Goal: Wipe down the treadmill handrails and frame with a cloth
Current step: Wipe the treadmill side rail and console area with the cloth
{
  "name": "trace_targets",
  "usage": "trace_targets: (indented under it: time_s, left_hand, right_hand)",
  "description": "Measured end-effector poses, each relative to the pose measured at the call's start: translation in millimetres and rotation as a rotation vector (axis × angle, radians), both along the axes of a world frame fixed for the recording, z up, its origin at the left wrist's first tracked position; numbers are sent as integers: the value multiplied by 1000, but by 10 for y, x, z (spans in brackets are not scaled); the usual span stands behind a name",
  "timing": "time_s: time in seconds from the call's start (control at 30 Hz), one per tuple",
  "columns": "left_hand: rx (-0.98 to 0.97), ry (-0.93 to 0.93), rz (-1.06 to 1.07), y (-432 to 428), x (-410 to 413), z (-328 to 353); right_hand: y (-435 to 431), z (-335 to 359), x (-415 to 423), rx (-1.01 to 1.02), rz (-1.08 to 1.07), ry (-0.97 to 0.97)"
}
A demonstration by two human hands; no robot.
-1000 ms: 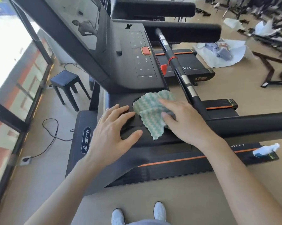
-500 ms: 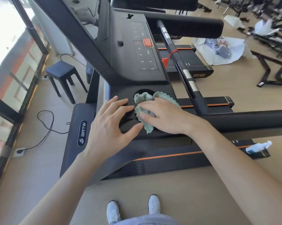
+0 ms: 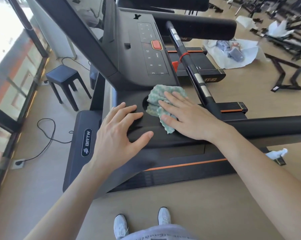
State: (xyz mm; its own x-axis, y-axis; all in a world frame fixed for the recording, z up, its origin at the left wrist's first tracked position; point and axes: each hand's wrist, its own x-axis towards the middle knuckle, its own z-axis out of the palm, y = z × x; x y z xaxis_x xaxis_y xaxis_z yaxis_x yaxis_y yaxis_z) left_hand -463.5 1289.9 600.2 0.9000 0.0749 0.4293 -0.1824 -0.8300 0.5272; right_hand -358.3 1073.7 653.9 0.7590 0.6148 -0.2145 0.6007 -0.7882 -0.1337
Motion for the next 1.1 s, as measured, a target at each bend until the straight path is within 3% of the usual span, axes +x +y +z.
trace_targets:
  time_s: [0.17, 0.47, 0.67, 0.9, 1.1]
  left_hand:
    - [7, 15, -2, -13, -6, 9]
    - [18, -3, 10, -14, -4, -34]
    - [5, 18, 16, -11, -8, -9]
    - [4, 30, 19, -8, -13, 0]
    - [3, 12, 26, -21, -6, 11]
  right_hand:
    - [309, -36, 91, 4, 37, -25]
    - [284, -58, -238, 211, 104, 16]
    - [-28, -23, -160, 146, 108, -103]
    - [251, -54, 36, 50, 49, -29]
    - [406, -88, -143, 232, 123, 63]
